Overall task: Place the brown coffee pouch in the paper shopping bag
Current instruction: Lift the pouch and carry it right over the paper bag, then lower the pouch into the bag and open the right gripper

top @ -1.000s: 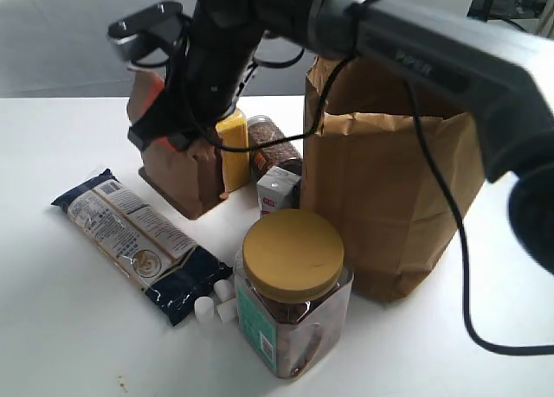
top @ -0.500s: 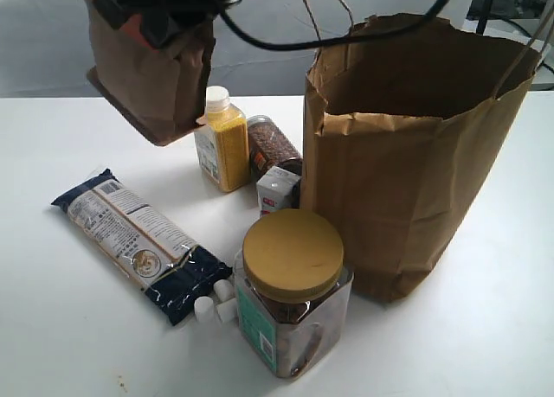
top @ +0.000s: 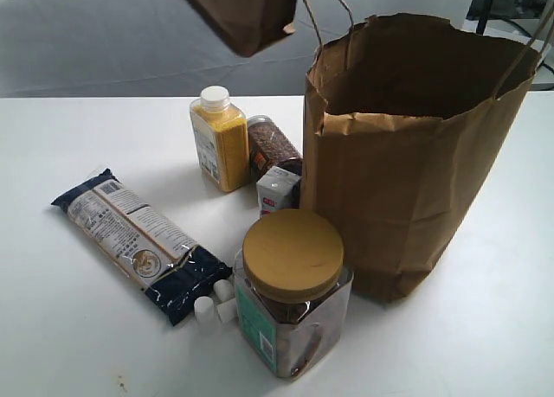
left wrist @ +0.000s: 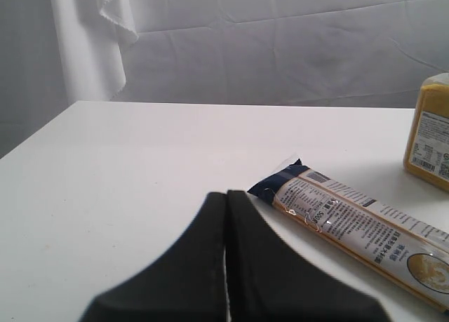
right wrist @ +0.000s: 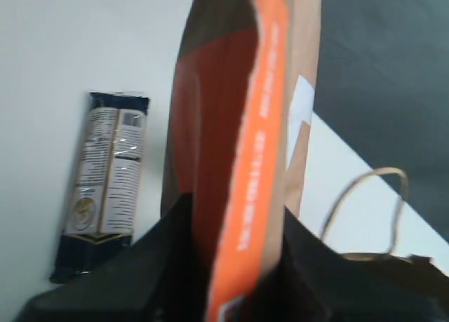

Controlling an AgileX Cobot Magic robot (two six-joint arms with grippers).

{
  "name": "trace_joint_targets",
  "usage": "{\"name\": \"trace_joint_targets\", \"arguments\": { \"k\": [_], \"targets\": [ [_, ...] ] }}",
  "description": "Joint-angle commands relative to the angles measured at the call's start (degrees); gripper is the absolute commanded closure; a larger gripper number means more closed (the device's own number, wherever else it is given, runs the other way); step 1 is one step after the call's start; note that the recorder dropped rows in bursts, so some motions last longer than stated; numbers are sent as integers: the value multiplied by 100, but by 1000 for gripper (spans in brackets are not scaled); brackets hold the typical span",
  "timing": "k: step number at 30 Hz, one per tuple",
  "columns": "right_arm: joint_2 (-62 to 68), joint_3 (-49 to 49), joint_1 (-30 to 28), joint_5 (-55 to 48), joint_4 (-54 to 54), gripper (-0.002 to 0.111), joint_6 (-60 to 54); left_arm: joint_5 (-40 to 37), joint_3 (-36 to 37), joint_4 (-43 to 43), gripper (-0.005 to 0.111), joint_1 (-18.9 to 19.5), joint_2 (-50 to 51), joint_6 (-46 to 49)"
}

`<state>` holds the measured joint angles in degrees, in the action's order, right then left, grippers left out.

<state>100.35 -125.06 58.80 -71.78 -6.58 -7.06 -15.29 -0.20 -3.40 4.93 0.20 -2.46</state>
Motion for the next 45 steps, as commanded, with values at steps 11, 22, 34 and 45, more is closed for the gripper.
{"name": "trace_joint_targets", "arguments": {
  "k": [11,22,34,45],
  "targets": [
    [-561,-35,-79,182,-1831,108,887,13,20,-26,107,19,-20,-15],
    [-550,1128,-1102,182,-1372,108,1179,13,20,-26,107,19,-20,-15],
    [-479,2199,-1366,182,-1262,108,1072,13,20,-26,107,19,-20,-15],
    [-282,2392,-1366,182,-1029,98,1154,13,20,-26,107,19,-20,-15]
  ]
}}
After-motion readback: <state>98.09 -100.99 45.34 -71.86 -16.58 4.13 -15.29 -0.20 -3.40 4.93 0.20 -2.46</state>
